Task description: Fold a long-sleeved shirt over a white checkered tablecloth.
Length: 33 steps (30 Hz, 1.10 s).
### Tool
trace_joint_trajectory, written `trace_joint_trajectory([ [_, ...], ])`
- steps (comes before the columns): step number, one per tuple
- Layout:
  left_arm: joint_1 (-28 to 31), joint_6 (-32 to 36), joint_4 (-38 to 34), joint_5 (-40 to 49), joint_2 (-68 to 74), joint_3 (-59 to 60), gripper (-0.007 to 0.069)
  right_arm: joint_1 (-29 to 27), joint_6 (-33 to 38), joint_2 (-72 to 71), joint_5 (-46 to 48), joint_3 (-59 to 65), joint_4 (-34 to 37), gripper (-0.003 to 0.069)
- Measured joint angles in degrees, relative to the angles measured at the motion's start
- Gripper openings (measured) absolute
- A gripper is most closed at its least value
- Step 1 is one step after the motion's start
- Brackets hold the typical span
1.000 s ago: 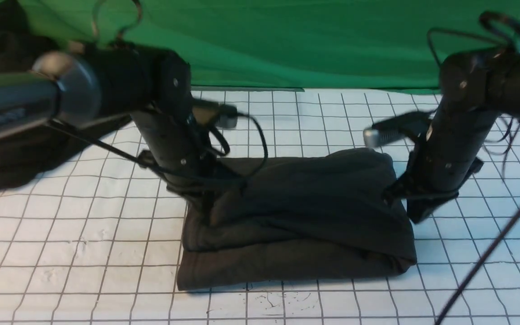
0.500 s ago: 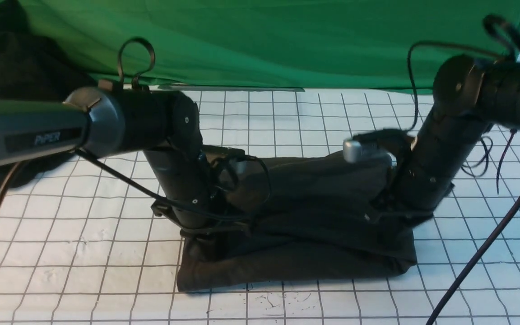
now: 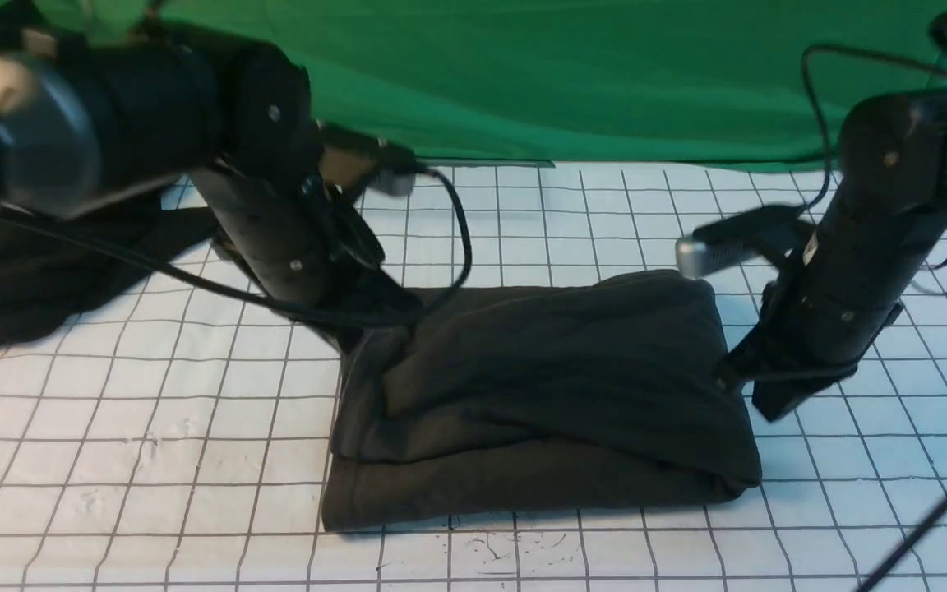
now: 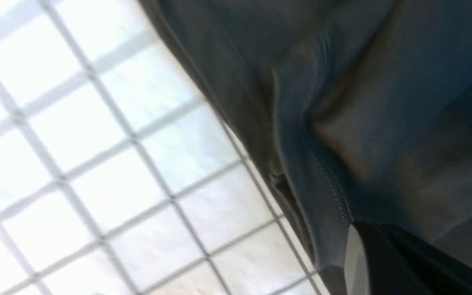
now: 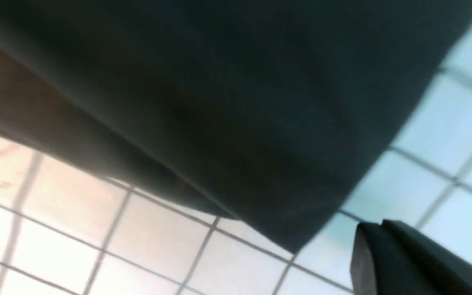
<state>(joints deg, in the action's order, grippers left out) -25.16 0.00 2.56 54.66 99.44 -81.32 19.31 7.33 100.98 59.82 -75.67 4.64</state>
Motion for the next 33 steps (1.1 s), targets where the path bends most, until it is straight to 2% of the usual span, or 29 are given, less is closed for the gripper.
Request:
trace_joint_trajectory([
  [3, 0.5, -1.5, -1.8, -0.1, -0.9, -2.1, 0.0, 0.0, -0.1, -4.9, -1.6, 0.0, 0.0, -0.0003],
  [7, 3.5, 0.3, -13.6, 0.5, 0.5, -4.8, 0.0, 0.0, -0.1, -11.4, -2.6, 0.0, 0.0, -0.0003],
  [9, 5.4, 1.2, -17.2, 0.4, 2.4, -6.2, 0.0, 0.0, 0.0, -14.3, -2.8, 0.0, 0.0, -0.0003],
  [14, 6.6, 2.0, -16.0, -2.8, 7.4, -7.7, 0.0014, 0.0, 0.9, -19.0, -3.0, 0.6, 0.4, -0.0003],
  [18, 6.6, 2.0, -14.8, -5.4, 11.1, -7.7, 0.0096, 0.0, 1.5, -19.9, -3.0, 2.9, 0.5, -0.0003],
  [20, 6.6, 2.0, -14.7, -7.0, 13.2, -7.7, 0.0196, 0.0, 1.9, -19.9, -3.0, 4.6, 0.5, -0.0003],
  [21, 6.6, 2.0, -14.7, -7.1, 13.4, -7.7, 0.0196, 0.0, 1.9, -19.9, -3.0, 4.8, 0.5, -0.0003],
  [22, 6.6, 2.0, -14.7, -7.5, 14.3, -7.7, 0.0267, 0.0, 2.3, -19.9, -3.2, 5.8, 0.7, -0.0003],
  [24, 6.6, 2.0, -15.1, -7.8, 15.2, -7.7, 0.0348, 0.0, 3.1, -19.9, -3.8, 7.0, 1.3, -0.0003],
  [25, 6.6, 2.0, -15.1, -7.8, 15.3, -7.7, 0.0348, 0.0, 3.1, -19.9, -3.8, 7.1, 1.3, -0.0003],
  [27, 6.6, 2.0, -16.5, -7.4, 15.9, -7.7, 0.0415, 0.0, 4.1, -19.9, -4.3, 7.8, 1.8, -0.0003],
  [30, 6.6, 2.4, -16.5, -7.1, 16.1, -7.7, 0.0433, 0.0, 4.4, -19.9, -5.2, 7.9, 2.2, -0.0003],
  [33, 6.6, 2.6, -16.1, -6.9, 16.3, -7.7, 0.0407, 0.0, 4.4, -19.9, -5.7, 7.9, 2.8, -0.0003],
])
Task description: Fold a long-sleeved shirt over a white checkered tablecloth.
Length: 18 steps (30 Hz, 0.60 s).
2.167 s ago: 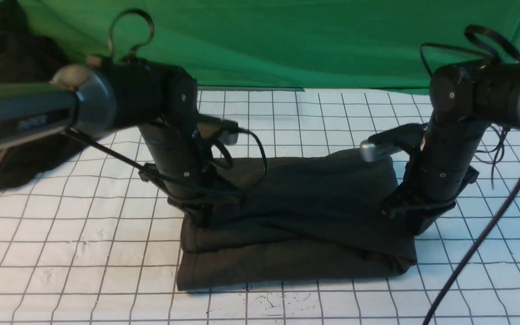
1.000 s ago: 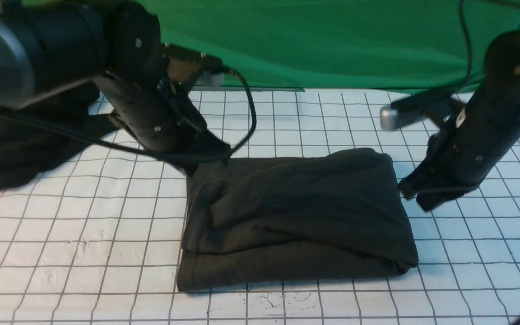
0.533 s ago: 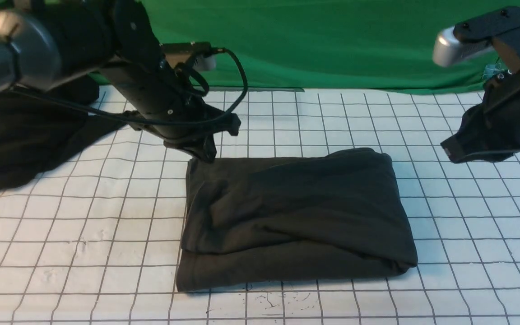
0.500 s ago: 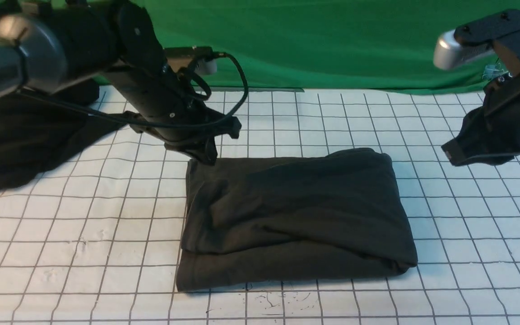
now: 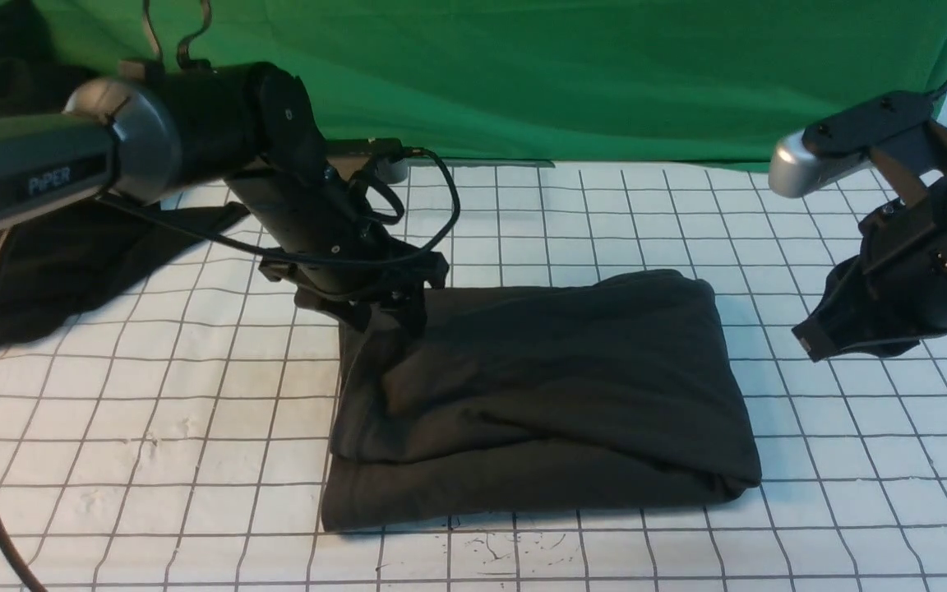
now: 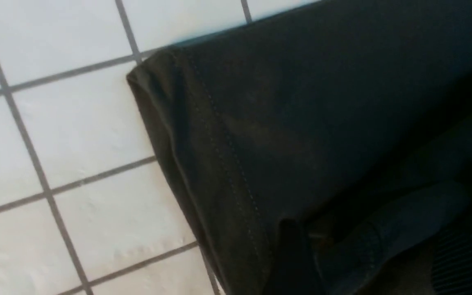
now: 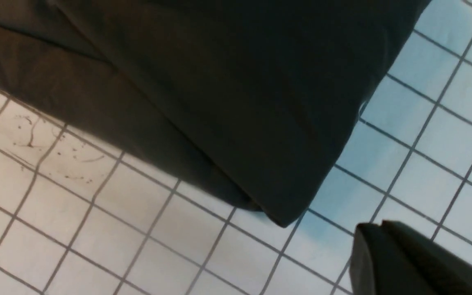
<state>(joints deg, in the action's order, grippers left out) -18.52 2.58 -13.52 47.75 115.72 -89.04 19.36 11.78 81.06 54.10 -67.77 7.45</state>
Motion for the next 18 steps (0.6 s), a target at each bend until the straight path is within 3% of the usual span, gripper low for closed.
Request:
trace_joint_trajectory([
  [6, 0.0, 1.1, 0.7, 0.6, 1.5, 0.0, 0.025, 0.0, 1.7, 0.0, -0.3, 0.0, 2.0, -0.0003],
  [7, 0.0, 2.3, 0.3, 0.9, 2.1, 0.0, 0.0179, 0.0, 1.8, 0.0, -0.3, 0.0, 2.2, -0.0003],
  [9, 0.0, 2.5, -0.1, 1.0, 2.2, 0.0, 0.0143, 0.0, 1.8, 0.0, -0.3, 0.0, 2.2, -0.0003],
  [11, 0.0, 3.0, -0.9, 1.4, 2.2, -0.2, 0.0048, 0.0, 2.0, 0.0, -0.3, 0.0, 2.3, -0.0003],
  [18, 0.1, 0.0, 0.2, 1.9, 0.5, -2.6, 0.0032, 0.0, 2.1, 0.0, -0.7, 0.0, 2.4, -0.0003],
])
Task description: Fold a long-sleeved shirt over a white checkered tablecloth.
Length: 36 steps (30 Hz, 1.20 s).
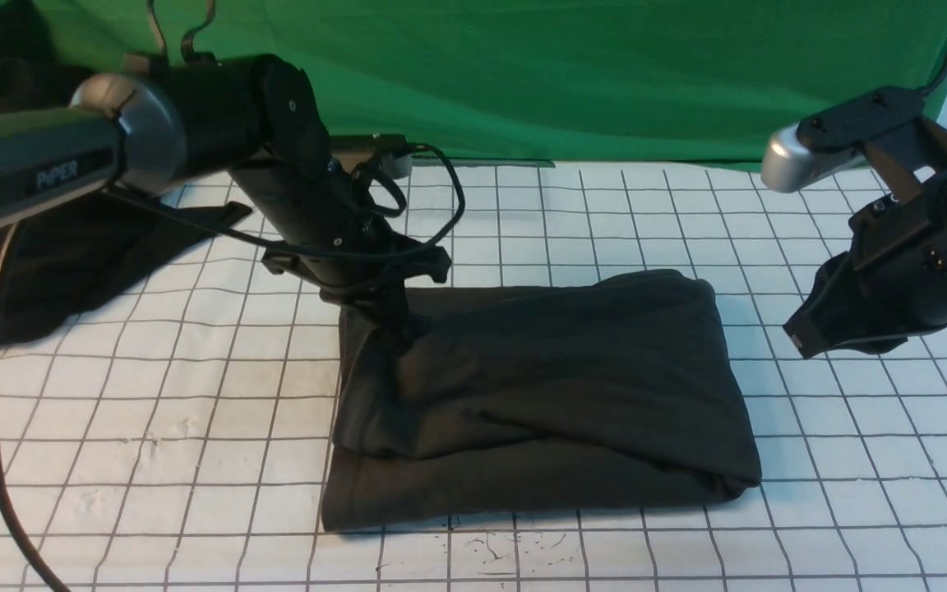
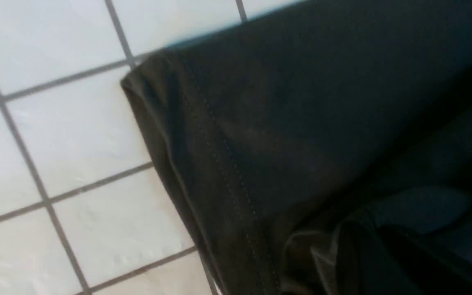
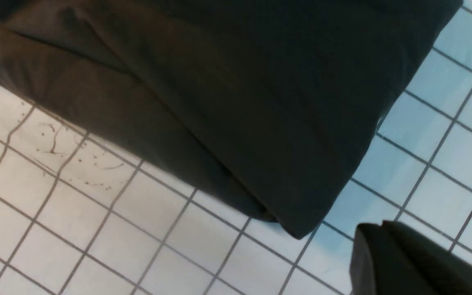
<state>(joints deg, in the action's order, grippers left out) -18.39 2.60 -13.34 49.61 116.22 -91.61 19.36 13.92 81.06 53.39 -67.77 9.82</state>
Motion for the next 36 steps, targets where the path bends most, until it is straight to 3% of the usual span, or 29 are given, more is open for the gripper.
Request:
trace_joint_trajectory([
  [17, 3.7, -4.3, 2.7, 0.7, 0.8, -0.5, 0.004, 0.0, 0.3, 0.0, -0.3, 0.0, 0.2, -0.0003],
  [21, 3.7, -4.9, 4.9, 0.7, 1.8, -0.5, 0.0129, 0.0, 0.4, 0.0, -0.3, 0.0, 0.3, -0.0003],
  [23, 3.7, -5.6, 6.1, 2.1, 1.3, -1.0, 0.0212, 0.0, 0.4, 0.0, -0.3, 0.0, 0.3, -0.0002],
  [24, 3.7, -5.6, 6.1, 2.4, 1.2, -1.1, 0.0212, 0.0, 0.4, 0.0, -0.3, -0.1, 0.3, -0.0002],
  [26, 3.7, -5.7, 8.0, 7.1, -0.3, -3.2, 0.0318, 0.0, 0.4, 0.0, 0.3, -1.5, 0.3, -0.0002],
  [28, 3.7, -5.5, 8.5, 11.4, -2.4, -4.9, 0.0343, 0.0, 0.4, -0.4, 1.0, -2.7, 0.3, -0.0002],
  [30, 3.7, -5.3, 8.8, 13.3, -3.9, -5.5, 0.034, 0.0, 0.4, -1.1, 1.4, -3.5, 0.3, -0.0002],
  [33, 3.7, -4.2, 8.8, 16.6, -10.0, -5.4, 0.0244, 0.0, 0.4, -5.6, 0.0, -5.2, 0.3, -0.0002],
  [34, 3.7, -3.5, 8.4, 16.8, -15.6, -3.9, 0.0118, 0.0, 0.4, -10.1, -2.9, -5.2, 0.3, -0.0002],
  [35, 3.7, -3.5, 8.4, 16.8, -16.3, -3.6, 0.0118, 0.0, 0.4, -10.7, -3.4, -5.1, 0.3, -0.0002],
  [36, 3.7, -3.1, 7.1, 15.5, -22.5, -0.6, 0.0044, 0.0, 0.2, -16.3, -8.4, -4.0, 0.3, -0.0002],
])
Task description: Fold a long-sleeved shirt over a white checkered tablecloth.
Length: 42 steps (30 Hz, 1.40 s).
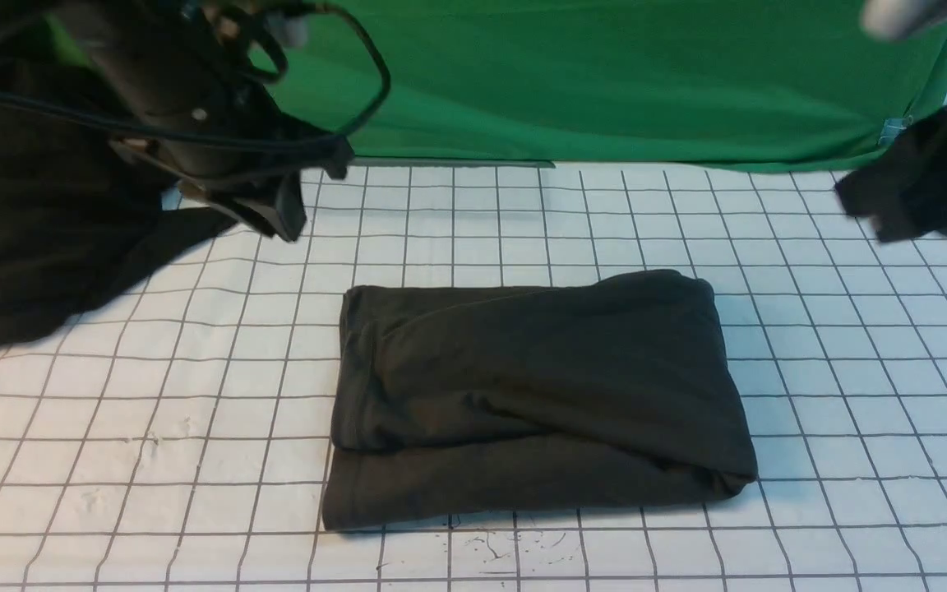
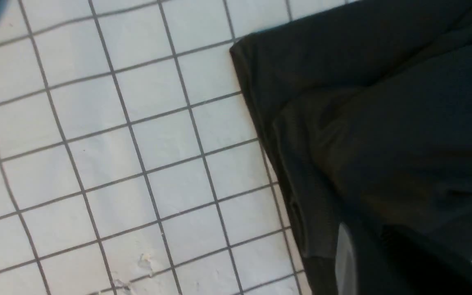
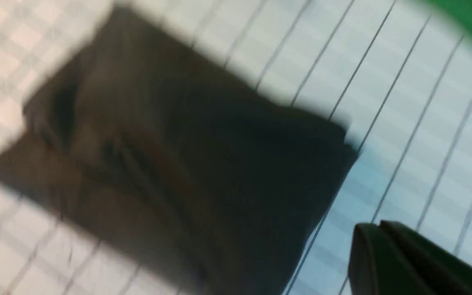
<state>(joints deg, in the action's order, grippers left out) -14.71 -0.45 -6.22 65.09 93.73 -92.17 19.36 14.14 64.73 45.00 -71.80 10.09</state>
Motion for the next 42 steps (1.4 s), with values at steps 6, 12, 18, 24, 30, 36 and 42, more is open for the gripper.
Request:
trace_joint_trajectory([
  [6, -0.1, 2.2, -5.7, -10.8, -25.1, 18.1, 0.0, 0.0, -1.5, -20.4, -25.2, 12.5, 0.0, -0.0002],
  [12, -0.1, 2.4, -9.9, -24.2, -51.3, 42.3, -0.0001, 0.0, -2.4, -42.4, -50.9, 35.0, -0.1, 0.0001],
  [18, -0.1, 2.4, -16.4, -38.5, -70.1, 61.2, 0.0, 0.0, -2.4, -55.2, -60.4, 48.7, -0.1, 0.0049],
  [24, -0.1, 2.4, -20.7, -46.7, -77.8, 70.9, 0.0, 0.0, -2.4, -57.8, -61.7, 49.9, -0.1, 0.0135],
  [30, -0.1, 2.5, -20.1, -48.2, -78.3, 71.5, 0.0001, 0.0, -2.4, -57.8, -61.4, 49.9, -0.2, 0.0174],
  [36, -0.1, 2.9, -14.6, -48.3, -78.3, 71.5, 0.0001, 0.0, -2.4, -57.8, -60.4, 49.9, -0.2, 0.0183],
  [42, -0.1, 3.0, -12.2, -48.3, -78.4, 71.5, 0.0001, 0.0, -2.4, -57.8, -60.4, 49.9, -0.2, 0.0196],
])
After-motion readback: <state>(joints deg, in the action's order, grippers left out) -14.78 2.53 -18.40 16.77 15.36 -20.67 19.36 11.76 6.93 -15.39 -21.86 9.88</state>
